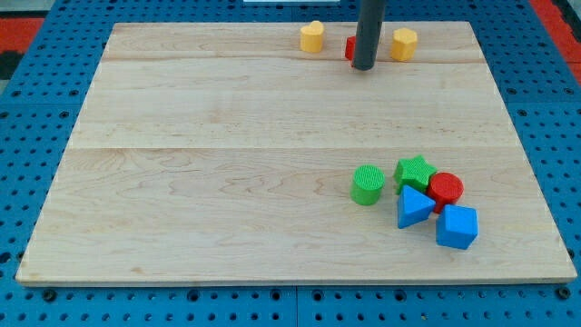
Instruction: Push the yellow heart slightly downwards
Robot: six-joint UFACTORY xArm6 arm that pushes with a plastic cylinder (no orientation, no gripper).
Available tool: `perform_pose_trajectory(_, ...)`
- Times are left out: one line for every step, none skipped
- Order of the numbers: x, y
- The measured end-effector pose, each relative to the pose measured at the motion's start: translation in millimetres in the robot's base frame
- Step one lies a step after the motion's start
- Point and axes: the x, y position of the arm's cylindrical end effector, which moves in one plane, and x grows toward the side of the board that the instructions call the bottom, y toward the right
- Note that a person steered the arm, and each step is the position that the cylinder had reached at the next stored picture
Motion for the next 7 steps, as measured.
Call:
perform_pose_trajectory(-10, -4)
perform_pose_trajectory(-4, 6)
perform_pose_trajectory(0, 10)
perform_pose_trajectory(13, 9)
perform_pose_trajectory(25, -74)
perform_pose_trajectory(-21, -173)
perform_pose_trajectory(-78, -192)
